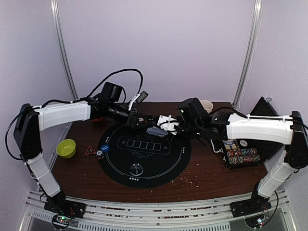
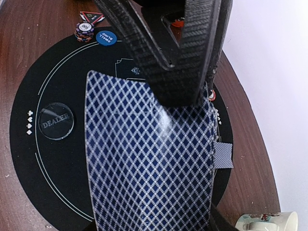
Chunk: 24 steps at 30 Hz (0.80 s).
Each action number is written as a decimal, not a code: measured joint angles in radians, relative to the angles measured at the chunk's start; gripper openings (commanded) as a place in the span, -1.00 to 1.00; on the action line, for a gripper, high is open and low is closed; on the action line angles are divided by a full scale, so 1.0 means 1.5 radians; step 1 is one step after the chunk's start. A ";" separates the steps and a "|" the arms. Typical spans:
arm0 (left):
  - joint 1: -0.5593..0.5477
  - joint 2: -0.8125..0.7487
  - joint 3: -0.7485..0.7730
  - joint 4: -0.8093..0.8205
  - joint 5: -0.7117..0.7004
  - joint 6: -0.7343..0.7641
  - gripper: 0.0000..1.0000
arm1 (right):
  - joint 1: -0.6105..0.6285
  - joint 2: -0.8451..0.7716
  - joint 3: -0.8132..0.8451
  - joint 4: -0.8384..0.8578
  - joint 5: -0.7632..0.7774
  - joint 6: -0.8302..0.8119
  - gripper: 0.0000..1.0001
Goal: Distribute texas hold em gaming equipment
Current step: Pick up the poker card from the face-down deck piles.
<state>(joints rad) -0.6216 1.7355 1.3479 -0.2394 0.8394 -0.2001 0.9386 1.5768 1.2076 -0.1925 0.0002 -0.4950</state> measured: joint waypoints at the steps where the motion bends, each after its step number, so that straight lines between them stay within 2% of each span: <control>1: 0.000 -0.003 -0.002 -0.001 0.003 0.000 -0.35 | 0.000 0.000 0.000 0.000 0.000 0.000 -0.06; 5: 0.000 -0.007 -0.009 0.000 0.015 0.001 -0.63 | 0.000 0.000 0.000 0.000 0.002 0.000 -0.06; 9: 0.000 -0.007 -0.011 -0.001 0.026 0.003 -0.76 | 0.000 0.000 0.000 0.001 0.002 -0.001 -0.06; 12: 0.000 -0.007 -0.011 -0.001 0.033 0.002 -1.00 | 0.000 0.000 0.000 0.000 0.003 -0.002 -0.06; 24: 0.003 -0.033 -0.032 -0.002 0.040 0.005 -1.00 | 0.000 0.000 -0.001 0.001 0.016 -0.005 -0.06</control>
<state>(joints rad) -0.6178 1.6859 1.3003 -0.2420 0.9001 -0.1928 0.9386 1.5768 1.2060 -0.1917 0.0238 -0.5022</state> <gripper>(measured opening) 0.005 0.470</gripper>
